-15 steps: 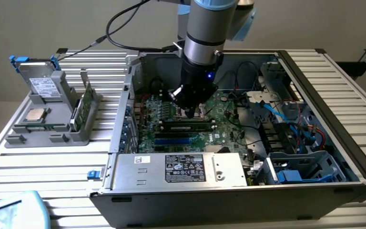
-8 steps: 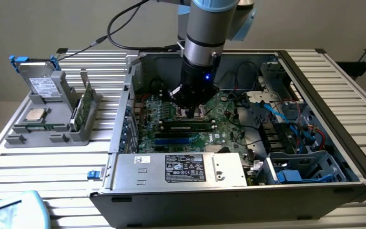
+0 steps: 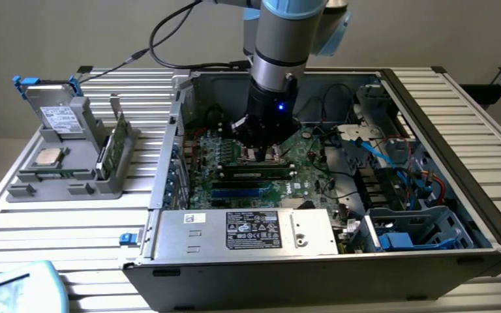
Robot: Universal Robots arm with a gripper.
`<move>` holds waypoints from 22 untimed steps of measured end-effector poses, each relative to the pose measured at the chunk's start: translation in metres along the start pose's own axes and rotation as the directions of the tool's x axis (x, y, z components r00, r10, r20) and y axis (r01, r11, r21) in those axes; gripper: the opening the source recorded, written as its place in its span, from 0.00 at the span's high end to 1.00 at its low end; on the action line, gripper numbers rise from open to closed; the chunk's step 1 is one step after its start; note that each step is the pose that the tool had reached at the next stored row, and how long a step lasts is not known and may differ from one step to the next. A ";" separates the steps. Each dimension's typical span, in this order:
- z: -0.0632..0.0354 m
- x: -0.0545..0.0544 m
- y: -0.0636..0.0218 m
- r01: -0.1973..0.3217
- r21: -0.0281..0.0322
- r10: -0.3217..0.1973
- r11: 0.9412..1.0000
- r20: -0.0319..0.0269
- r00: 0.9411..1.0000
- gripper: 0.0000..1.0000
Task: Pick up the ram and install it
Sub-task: 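Press down the ram until it locks into place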
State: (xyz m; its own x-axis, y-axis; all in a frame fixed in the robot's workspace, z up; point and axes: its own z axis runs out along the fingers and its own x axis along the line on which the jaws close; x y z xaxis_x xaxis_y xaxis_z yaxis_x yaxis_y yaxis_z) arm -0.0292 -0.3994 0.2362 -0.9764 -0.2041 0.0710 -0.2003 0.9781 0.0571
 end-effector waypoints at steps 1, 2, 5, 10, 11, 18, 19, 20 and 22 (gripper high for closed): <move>0.0003 0.000 0.0000 -0.016 -0.001 0.016 1.000 0.001 1.000 0.90; 0.0005 0.000 -0.0001 -0.031 -0.002 0.031 1.000 0.002 1.000 0.90; 0.0012 0.000 -0.0001 -0.074 -0.005 0.074 0.997 0.004 0.997 0.90; 0.0014 0.000 0.0000 -0.121 -0.008 0.121 0.993 0.006 0.993 0.90; 0.0015 0.001 0.0001 -0.126 -0.008 0.126 0.992 0.007 0.992 0.90; 0.0007 0.007 -0.0030 -0.129 -0.006 0.129 0.992 0.006 0.992 0.90; 0.0002 0.007 -0.0050 -0.130 -0.006 0.130 0.992 0.006 0.992 0.90; -0.0003 0.008 -0.0071 -0.130 -0.006 0.130 0.992 0.006 0.992 0.90; -0.0012 0.009 -0.0110 -0.130 -0.006 0.130 0.991 0.006 0.991 0.90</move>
State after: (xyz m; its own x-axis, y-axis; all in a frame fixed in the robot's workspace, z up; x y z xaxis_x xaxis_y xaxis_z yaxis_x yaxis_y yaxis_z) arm -0.0355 -0.4120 0.2374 -0.9947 -0.0747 0.0714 -0.0710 0.9961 0.0532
